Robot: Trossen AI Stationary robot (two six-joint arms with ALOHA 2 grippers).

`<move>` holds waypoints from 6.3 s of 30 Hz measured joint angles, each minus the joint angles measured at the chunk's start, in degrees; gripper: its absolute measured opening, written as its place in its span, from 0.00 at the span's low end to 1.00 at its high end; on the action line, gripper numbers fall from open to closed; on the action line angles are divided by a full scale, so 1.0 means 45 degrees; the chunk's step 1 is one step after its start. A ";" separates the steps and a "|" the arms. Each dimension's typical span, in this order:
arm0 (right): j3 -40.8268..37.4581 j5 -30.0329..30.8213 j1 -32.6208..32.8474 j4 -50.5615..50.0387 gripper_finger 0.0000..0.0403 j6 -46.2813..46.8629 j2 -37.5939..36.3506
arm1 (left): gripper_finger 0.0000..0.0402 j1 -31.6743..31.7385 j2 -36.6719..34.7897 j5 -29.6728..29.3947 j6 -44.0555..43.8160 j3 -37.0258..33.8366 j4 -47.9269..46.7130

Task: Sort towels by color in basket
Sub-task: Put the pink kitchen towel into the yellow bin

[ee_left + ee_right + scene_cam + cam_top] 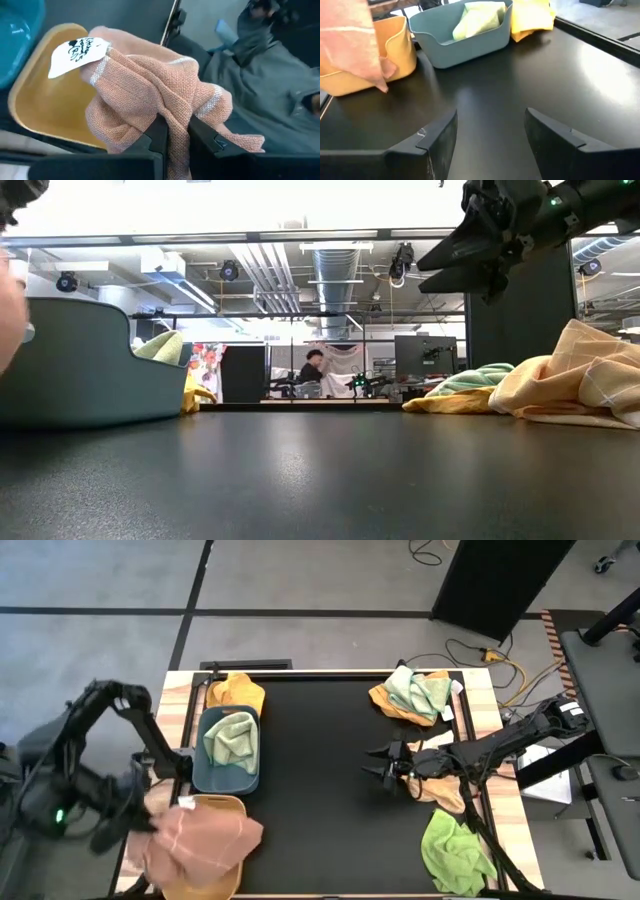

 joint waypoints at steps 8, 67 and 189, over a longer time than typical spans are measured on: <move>0.0000 0.0005 0.0000 0.0087 0.54 0.0233 0.0000 | 0.06 -0.0471 0.3194 -0.1809 0.4205 0.3549 -0.0592; 0.2919 -0.0107 0.0175 0.2317 0.54 -0.0347 0.5482 | 0.06 0.0087 -0.2136 -0.3773 0.6880 -0.3358 0.0156; 0.5094 0.0088 0.0306 -0.2268 0.54 -0.0857 0.6030 | 0.44 0.5968 0.3493 0.5930 0.6906 -0.8227 0.3853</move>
